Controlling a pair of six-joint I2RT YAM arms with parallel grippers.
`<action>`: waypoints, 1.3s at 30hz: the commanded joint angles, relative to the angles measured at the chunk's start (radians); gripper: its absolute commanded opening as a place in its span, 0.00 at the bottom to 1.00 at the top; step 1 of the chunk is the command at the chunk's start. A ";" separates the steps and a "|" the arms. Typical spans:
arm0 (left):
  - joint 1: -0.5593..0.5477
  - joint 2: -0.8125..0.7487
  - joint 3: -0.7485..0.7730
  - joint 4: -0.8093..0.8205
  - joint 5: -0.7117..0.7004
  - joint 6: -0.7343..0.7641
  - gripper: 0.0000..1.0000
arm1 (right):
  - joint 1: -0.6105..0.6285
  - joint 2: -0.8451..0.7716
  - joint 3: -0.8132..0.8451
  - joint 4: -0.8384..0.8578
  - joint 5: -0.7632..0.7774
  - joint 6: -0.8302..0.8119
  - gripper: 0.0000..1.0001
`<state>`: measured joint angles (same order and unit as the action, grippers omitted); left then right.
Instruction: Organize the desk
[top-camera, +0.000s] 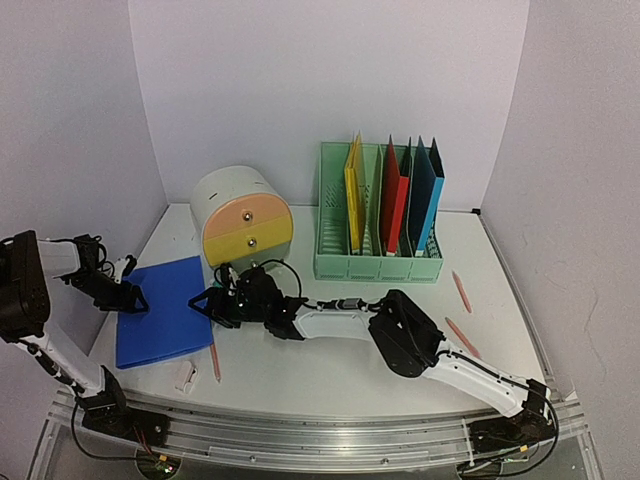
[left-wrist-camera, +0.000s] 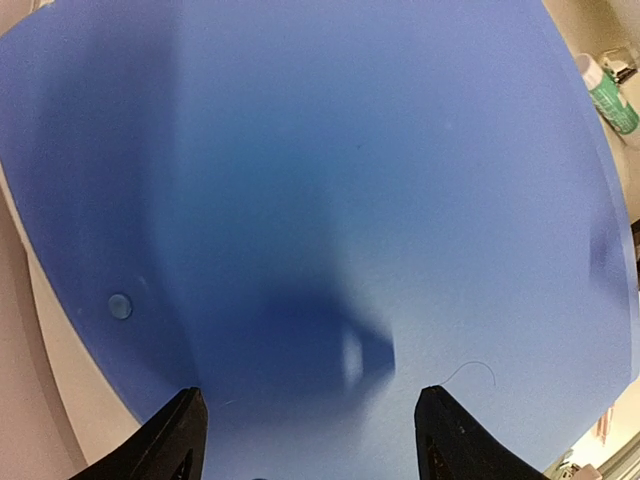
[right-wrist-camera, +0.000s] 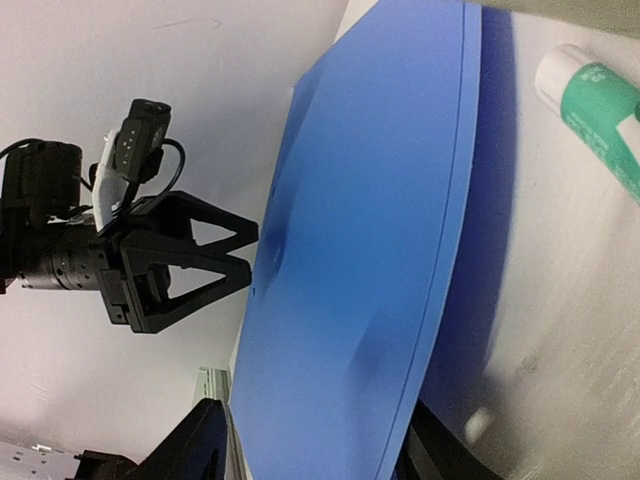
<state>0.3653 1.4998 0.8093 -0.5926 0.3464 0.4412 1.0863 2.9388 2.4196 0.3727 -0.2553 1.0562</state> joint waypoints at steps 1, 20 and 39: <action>-0.002 -0.032 0.006 0.000 0.079 0.039 0.70 | 0.008 0.057 0.019 0.067 -0.035 0.017 0.56; -0.003 -0.064 0.001 -0.037 0.245 0.129 0.67 | 0.024 0.078 0.063 0.158 0.006 0.005 0.30; -0.002 -0.173 0.349 -0.216 0.363 0.326 0.77 | 0.045 -0.172 -0.077 0.133 0.022 -0.237 0.00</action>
<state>0.3649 1.3672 1.0182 -0.7328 0.6069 0.6342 1.1072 2.9406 2.3810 0.4814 -0.2245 0.9895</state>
